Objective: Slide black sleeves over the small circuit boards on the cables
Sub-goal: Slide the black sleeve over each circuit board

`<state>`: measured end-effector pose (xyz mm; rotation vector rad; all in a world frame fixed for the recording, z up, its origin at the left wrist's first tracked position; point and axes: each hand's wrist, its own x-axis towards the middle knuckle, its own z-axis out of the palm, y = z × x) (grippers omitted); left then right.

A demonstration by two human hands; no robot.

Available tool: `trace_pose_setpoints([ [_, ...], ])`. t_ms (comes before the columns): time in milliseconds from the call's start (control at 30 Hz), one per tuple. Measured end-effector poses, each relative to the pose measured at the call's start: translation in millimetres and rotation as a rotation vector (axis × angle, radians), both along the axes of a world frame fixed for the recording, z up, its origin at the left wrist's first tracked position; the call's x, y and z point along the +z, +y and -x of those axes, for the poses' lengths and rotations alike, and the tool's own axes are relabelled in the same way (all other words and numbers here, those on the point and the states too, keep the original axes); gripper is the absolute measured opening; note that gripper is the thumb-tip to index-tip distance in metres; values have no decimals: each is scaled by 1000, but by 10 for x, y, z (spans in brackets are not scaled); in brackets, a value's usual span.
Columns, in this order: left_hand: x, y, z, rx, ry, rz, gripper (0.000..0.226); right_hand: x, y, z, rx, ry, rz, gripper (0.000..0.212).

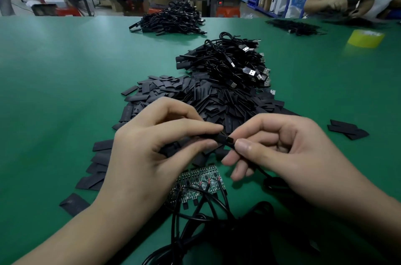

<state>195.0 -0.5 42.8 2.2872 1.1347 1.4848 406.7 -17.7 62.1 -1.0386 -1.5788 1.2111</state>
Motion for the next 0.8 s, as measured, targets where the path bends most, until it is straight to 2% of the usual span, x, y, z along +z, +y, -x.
trace_pose_setpoints([
  [33,-1,-6,-8,24,-13,3,21,-5,-5,9,-15,-8,-26,4],
  [133,12,-17,-18,75,-46,8,31,-48,-47,35,-104,-103,-217,16],
  [267,18,-18,-15,-18,-36,41,48,-89,-89,43,-152,-225,-400,15],
  [367,10,-23,-14,-83,-39,70,60,-99,-87,47,-145,-263,-435,10],
  [467,25,-19,-7,-89,-45,66,63,-97,-77,37,-114,-260,-431,12],
  [633,55,-35,-19,-105,-82,71,68,-76,-69,6,-69,-155,-309,12],
  [800,78,-35,-19,-141,-70,85,68,-73,-57,-3,-93,-232,-378,11],
])
